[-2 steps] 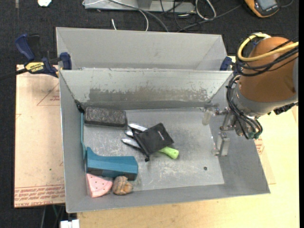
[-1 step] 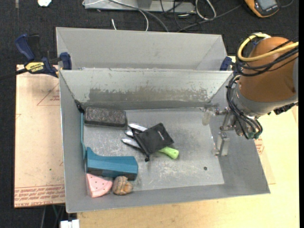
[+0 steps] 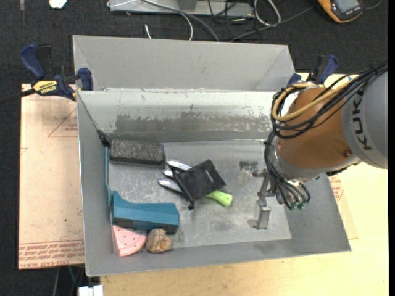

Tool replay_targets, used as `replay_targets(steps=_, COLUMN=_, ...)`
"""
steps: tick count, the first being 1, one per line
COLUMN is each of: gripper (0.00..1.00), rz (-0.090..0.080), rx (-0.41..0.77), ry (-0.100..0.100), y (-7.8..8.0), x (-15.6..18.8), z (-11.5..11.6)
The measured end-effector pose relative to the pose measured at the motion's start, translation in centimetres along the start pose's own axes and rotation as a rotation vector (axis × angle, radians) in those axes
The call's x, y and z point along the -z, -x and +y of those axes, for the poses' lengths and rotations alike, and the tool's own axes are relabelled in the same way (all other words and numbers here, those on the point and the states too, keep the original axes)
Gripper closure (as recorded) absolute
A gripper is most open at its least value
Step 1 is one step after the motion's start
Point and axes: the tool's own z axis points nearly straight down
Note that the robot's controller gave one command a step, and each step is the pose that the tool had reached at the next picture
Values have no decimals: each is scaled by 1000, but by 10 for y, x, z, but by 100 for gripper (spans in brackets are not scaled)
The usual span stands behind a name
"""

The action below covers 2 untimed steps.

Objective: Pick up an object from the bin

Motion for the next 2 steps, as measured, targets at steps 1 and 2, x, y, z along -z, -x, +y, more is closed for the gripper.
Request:
replay_targets(steps=1, gripper=0, rz=-10, rx=-107, ry=-1, y=20, x=-28, z=12)
replay_targets(steps=2, gripper=0, rz=3, rx=-34, ry=1, y=18, x=-30, z=59)
